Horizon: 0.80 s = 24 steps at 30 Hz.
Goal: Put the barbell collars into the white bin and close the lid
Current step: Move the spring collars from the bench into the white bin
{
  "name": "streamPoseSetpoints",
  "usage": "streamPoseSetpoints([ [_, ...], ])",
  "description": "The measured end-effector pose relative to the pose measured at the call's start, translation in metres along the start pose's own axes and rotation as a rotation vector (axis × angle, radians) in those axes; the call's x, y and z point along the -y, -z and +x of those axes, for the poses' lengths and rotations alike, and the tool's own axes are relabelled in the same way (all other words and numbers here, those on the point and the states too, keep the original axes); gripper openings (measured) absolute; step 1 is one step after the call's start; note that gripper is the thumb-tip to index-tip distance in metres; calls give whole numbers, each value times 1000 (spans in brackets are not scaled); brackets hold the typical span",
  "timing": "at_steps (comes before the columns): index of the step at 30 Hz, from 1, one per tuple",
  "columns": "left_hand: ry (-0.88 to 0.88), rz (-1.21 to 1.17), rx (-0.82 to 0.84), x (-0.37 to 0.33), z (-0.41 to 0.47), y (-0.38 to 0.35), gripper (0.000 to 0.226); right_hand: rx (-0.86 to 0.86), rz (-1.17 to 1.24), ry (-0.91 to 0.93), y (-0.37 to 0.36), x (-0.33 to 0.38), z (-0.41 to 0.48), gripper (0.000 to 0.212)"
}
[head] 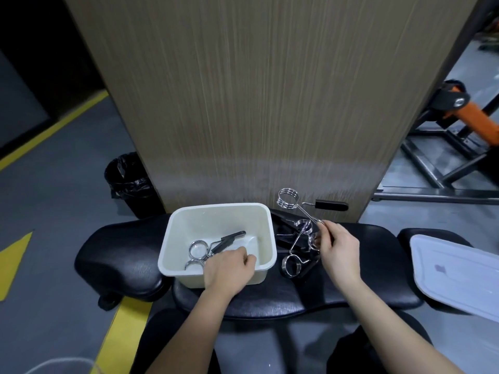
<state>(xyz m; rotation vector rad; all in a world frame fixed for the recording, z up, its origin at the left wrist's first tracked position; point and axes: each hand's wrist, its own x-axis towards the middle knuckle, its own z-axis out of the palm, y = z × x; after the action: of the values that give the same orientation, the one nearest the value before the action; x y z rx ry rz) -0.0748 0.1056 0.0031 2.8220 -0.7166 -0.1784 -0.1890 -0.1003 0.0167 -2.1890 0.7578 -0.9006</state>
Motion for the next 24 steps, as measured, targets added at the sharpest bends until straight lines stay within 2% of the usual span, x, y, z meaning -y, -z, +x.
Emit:
streamPoseSetpoints([
  [1,7,-107,2,2,1,2,29,4,-5,20,1,4,0,19],
  [3,62,-479,-50,9,0,11,14,32,-12,72,2,14,0,17],
  [5,155,-701,-240,25,4,25,12,73,-7,140,1,25,-1,15],
  [7,233,-616,-463,53,11,37,17,122,-14,234,-5,37,-3,12],
  [9,319,-477,-578,80,19,42,22,196,-22,322,-15,49,-4,11],
  [10,353,-412,-556,91,22,40,26,247,-31,360,-23,55,-4,12],
  [14,402,-188,-280,105,23,22,50,459,-144,460,-63,76,-11,22],
  [18,429,-239,-258,106,26,20,51,638,-330,424,-109,88,-18,30],
  [24,402,-271,-277,111,22,17,50,800,-356,274,-146,90,-21,31],
])
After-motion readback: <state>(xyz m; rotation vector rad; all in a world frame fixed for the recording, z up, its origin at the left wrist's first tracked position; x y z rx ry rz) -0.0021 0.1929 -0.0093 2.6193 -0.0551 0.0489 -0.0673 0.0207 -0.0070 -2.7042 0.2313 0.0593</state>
